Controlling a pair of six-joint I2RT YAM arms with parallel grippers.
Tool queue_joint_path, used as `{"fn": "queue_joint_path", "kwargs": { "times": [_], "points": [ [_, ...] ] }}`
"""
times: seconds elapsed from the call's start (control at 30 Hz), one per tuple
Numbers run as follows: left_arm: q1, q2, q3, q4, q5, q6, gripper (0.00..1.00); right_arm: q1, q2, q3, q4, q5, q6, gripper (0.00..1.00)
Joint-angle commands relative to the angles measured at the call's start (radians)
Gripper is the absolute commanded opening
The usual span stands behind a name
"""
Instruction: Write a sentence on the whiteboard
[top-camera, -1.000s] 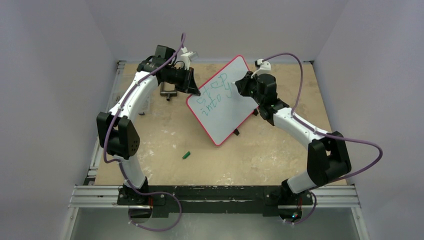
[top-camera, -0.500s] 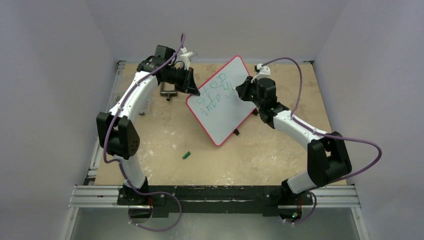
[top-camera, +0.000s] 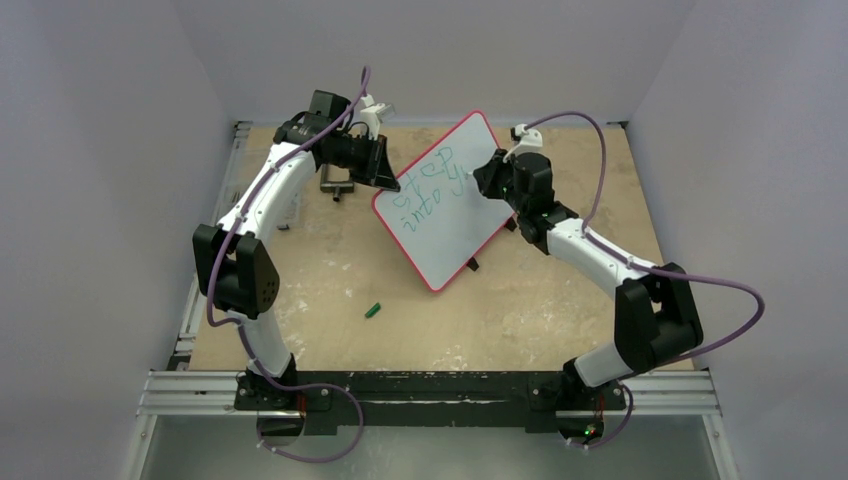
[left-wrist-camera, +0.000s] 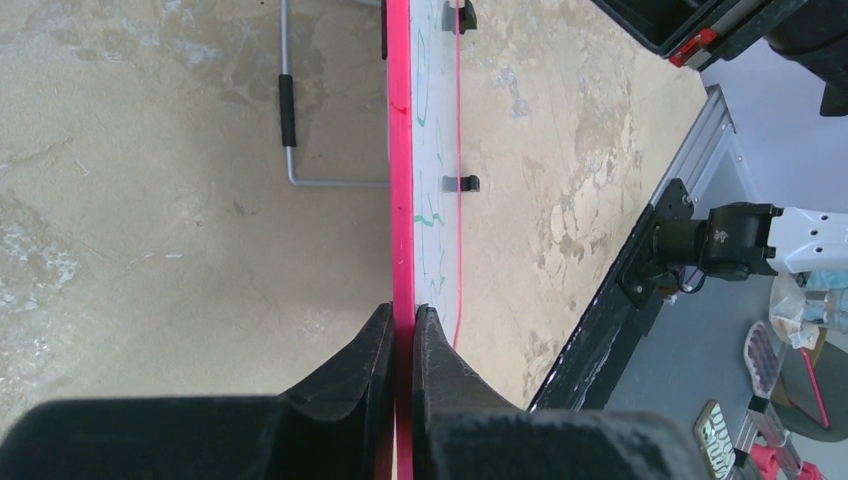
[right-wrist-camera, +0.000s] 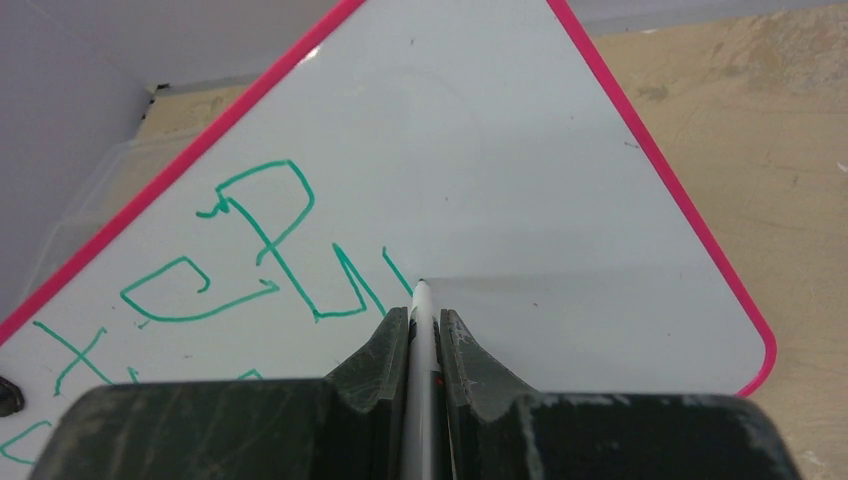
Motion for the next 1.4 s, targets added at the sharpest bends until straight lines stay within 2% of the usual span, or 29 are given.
{"fn": "queue_joint_path", "kwargs": {
  "times": [0.0,0.83,1.13,1.37],
  "points": [
    [-0.019,-0.045,-0.015,0.012,0.008,0.066,0.0,0.0,0.023,0.09,0.016,0.022,0.0,0.0],
    [-0.019,-0.049,-0.013,0.012,0.004,0.063,0.0,0.0,0.002,0.05,0.031,-0.06,-0.006,0.0],
    [-0.019,-0.053,-0.014,0.015,-0.008,0.059,0.0,0.0,-0.085,0.043,0.022,-0.06,0.0,0.0],
    [-0.02,-0.054,-0.013,0.015,-0.009,0.058,0.0,-0.002,-0.105,0.043,0.013,0.021,-0.01,0.0]
  ]
}}
